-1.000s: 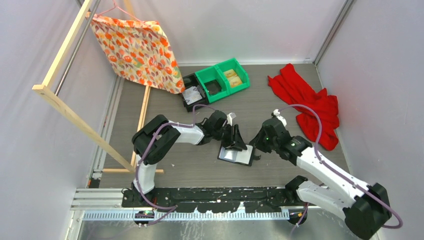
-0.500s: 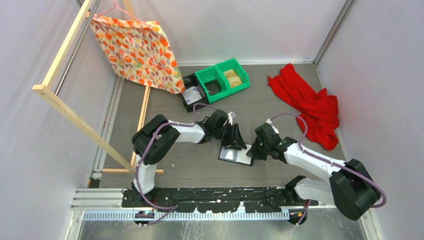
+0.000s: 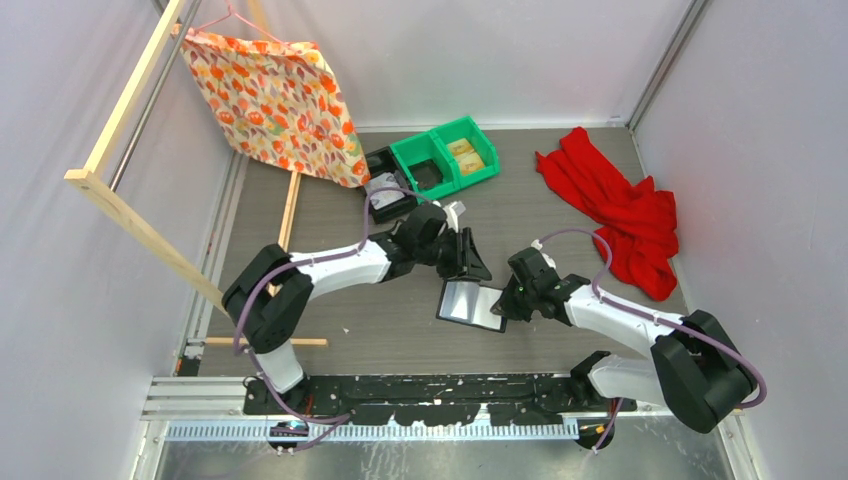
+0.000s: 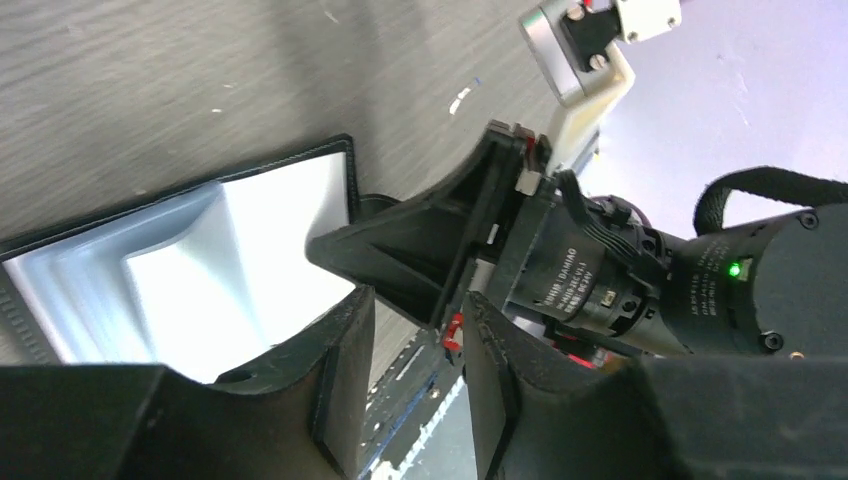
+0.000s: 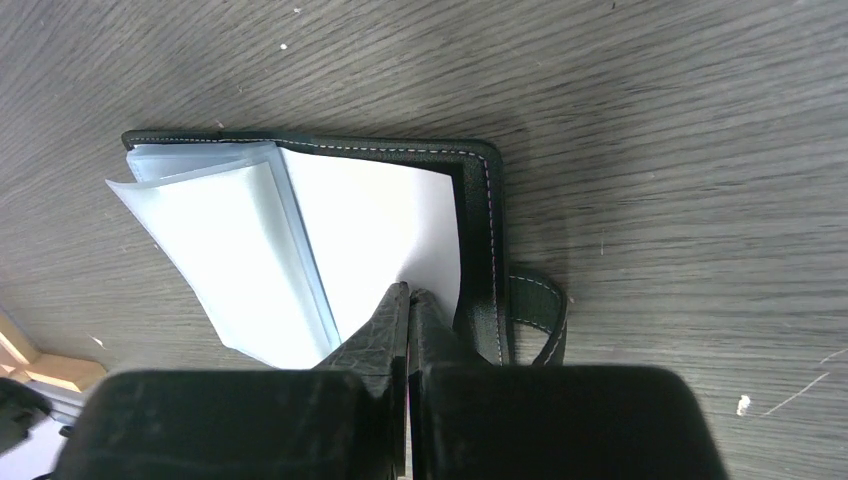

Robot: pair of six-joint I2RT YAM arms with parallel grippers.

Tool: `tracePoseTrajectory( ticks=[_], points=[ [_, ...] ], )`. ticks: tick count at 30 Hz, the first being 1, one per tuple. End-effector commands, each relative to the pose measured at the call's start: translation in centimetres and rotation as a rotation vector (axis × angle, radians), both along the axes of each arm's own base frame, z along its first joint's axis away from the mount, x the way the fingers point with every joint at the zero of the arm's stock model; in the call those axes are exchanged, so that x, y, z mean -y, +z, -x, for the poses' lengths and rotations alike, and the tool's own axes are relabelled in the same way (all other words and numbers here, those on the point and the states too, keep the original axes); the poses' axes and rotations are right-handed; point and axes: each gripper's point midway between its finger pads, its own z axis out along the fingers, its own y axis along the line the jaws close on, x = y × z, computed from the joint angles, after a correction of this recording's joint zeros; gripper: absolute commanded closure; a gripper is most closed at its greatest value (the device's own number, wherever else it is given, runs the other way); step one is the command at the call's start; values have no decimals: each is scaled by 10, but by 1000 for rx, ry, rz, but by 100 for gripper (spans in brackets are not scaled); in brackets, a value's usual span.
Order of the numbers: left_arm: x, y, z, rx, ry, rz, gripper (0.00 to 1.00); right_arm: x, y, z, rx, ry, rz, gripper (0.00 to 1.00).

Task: Take the credit cards out of the card holder
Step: Open the card holder at the center of the board.

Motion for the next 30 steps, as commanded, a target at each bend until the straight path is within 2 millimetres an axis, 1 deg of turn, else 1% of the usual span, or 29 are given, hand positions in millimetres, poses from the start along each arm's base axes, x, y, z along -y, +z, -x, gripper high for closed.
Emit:
tracePoseTrajectory(
  ticks=[1, 3, 7, 11, 13, 15, 17, 20, 26, 30],
  points=[
    [-40, -34, -5, -25, 73, -181, 62, 20, -20, 4, -31, -36, 93, 99],
    [-50, -46, -6, -34, 92, -221, 62, 20, -21, 4, -33, -34, 93, 99],
    [-59, -66, -3, -47, 93, -291, 62, 19, -21, 4, -34, -30, 92, 99],
    [-64, -78, -2, -44, 95, -329, 63, 19, -20, 4, -34, -25, 95, 99],
    [-61, -81, 1, -39, 70, -344, 63, 19, -20, 3, -33, -25, 95, 99],
    [-52, -78, 6, -38, 36, -326, 63, 19, -20, 3, -34, -25, 97, 99],
    [-39, -75, 10, -50, 0, -278, 64, 18, -21, 2, -36, -21, 100, 99],
    [-21, -63, 17, -50, -60, -206, 64, 18, -20, 1, -36, -17, 100, 99],
    [-5, -40, 22, -35, -100, -116, 64, 19, -19, 1, -33, -18, 104, 99],
    [2, -37, 22, -50, -104, -72, 65, 21, -15, 2, -29, -19, 106, 99]
  ],
)
